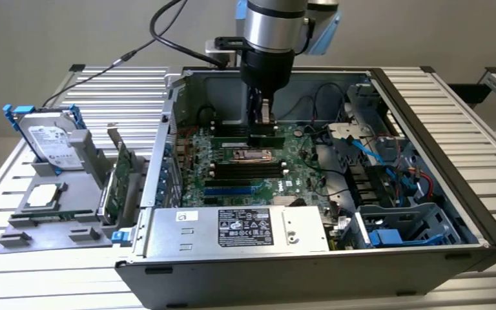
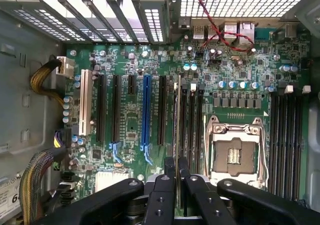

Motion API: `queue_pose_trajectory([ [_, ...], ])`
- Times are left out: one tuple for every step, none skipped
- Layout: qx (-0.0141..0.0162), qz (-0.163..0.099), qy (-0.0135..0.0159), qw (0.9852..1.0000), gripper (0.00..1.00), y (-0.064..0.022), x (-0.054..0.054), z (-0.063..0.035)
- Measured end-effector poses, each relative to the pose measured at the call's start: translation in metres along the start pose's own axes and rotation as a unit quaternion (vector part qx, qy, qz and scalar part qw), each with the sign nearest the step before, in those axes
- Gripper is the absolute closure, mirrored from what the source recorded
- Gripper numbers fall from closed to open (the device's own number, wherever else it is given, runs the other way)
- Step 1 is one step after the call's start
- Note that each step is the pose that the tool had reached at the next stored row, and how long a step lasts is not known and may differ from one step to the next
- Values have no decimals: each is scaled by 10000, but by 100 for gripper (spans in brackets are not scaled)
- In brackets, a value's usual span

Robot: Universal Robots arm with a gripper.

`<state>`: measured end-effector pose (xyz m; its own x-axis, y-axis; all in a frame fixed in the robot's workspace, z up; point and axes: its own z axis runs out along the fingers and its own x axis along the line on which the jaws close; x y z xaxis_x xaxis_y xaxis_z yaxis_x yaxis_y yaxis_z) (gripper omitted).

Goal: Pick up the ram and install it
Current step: 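Insert the ram into the slot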

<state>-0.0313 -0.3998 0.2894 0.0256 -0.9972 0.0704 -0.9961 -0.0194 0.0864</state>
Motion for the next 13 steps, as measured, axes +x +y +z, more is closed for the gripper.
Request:
queue_pose_trajectory([
  [0, 0, 0, 10000, 86, -2, -1, 18],
  [0, 0, 0, 10000, 86, -4, -3, 36],
  [0, 1, 0, 10000, 86, -6, -4, 53],
  [0, 0, 0, 10000, 86, -8, -5, 71],
  [0, 0, 0, 10000, 86, -12, -8, 89],
  [0, 0, 0, 10000, 86, -19, -13, 107],
  [0, 0, 1, 10000, 86, -28, -19, 123],
  [0, 0, 1, 10000, 86, -36, -25, 140],
  [0, 0, 0, 10000, 86, -45, -31, 159],
  [0, 0, 0, 10000, 86, -52, -36, 176],
  [0, 0, 0, 10000, 86, -57, -41, 193],
  [0, 1, 0, 10000, 86, -61, -46, 210],
  [0, 1, 1, 10000, 86, -65, -50, 227],
])
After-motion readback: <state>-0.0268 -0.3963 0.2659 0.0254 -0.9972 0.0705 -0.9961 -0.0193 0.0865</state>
